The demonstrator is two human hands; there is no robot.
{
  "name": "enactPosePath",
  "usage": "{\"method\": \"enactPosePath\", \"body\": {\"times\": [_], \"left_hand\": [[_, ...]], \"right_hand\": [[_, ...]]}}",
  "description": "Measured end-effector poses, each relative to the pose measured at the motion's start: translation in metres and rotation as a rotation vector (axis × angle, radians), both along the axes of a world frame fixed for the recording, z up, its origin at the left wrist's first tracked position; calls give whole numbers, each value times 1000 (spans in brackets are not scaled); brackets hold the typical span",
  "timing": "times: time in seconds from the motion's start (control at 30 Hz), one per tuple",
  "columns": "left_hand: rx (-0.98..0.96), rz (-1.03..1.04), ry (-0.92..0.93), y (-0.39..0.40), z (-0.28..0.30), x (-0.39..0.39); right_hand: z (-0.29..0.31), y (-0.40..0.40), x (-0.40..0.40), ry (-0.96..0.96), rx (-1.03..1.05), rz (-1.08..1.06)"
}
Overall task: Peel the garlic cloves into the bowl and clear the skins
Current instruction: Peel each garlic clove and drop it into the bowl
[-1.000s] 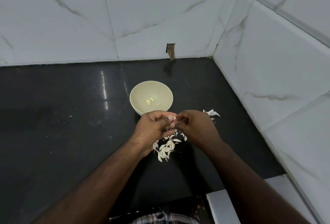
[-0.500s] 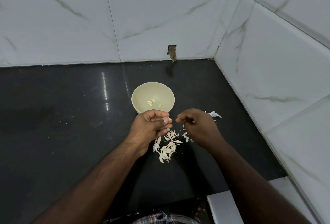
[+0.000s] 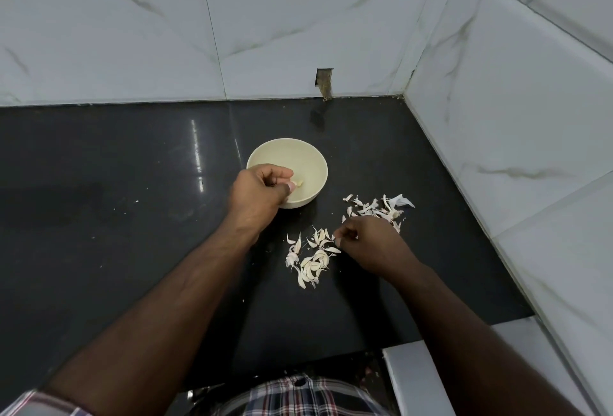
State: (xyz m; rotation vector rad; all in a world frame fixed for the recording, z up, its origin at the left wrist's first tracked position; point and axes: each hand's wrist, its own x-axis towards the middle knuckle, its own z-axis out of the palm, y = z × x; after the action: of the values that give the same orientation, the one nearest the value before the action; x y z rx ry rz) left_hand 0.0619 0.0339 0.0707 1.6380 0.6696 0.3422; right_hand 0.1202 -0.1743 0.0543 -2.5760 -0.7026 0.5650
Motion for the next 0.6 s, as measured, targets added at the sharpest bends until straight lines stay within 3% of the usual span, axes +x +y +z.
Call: {"method": "enactPosePath", "body": {"times": [0.2, 0.33, 0.6], "left_hand": [[7, 9, 8, 4, -1, -1], [-58, -120, 18, -5, 4, -15], [-22, -329, 180, -9, -21, -34]], "right_hand": [[-7, -4, -2, 76, -55, 21], [-11, 2, -7, 66, -60, 55], [-17, 28, -27, -23, 115, 95]]}}
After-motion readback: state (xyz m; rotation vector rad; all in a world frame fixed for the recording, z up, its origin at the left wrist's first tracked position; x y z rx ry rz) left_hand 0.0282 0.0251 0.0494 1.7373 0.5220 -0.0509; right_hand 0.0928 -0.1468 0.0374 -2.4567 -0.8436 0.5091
